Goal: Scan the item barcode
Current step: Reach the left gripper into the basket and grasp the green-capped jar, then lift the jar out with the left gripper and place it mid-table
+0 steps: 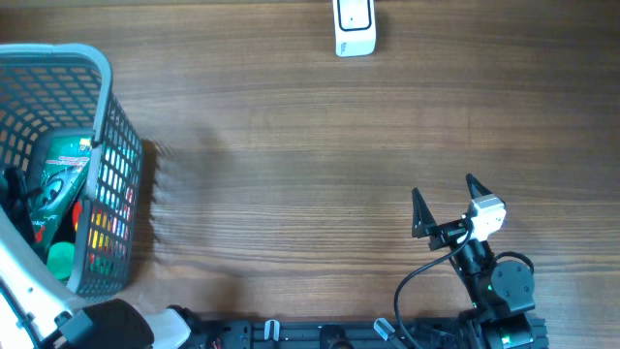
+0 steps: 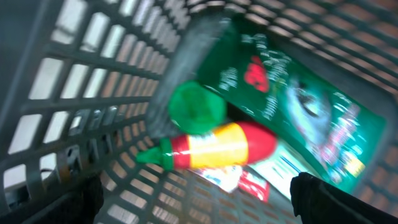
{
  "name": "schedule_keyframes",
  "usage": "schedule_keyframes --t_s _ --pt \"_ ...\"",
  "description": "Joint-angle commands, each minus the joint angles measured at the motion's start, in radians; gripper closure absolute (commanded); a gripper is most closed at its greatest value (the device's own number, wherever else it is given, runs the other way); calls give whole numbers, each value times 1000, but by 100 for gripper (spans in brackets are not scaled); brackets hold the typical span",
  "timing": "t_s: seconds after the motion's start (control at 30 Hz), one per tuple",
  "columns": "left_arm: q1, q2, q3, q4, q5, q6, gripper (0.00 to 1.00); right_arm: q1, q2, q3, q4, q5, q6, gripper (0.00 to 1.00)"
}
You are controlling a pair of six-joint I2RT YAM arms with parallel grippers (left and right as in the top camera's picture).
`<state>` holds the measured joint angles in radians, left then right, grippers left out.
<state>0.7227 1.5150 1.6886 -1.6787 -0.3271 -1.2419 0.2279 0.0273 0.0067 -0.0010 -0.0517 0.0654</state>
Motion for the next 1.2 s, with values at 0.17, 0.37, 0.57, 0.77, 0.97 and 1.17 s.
schedule_keyframes --t_s 0.17,0.37,0.57,0.77,0.97,1.17 --pt "105 4 -338 227 13 -76 0 4 -3 -2 2 -1 -11 0" --pt "105 4 -535 443 24 -53 0 4 -3 -2 2 -1 -11 0" --pt "105 6 -629 552 24 -23 8 4 -3 -2 2 -1 -11 0" --pt "105 6 -711 591 23 -23 8 4 -3 -2 2 -1 -11 0" --pt "105 6 -742 602 7 -23 30 4 -3 -2 2 -1 -11 0" --pt "105 2 -693 543 -31 -22 41 4 -3 -2 2 -1 -11 0"
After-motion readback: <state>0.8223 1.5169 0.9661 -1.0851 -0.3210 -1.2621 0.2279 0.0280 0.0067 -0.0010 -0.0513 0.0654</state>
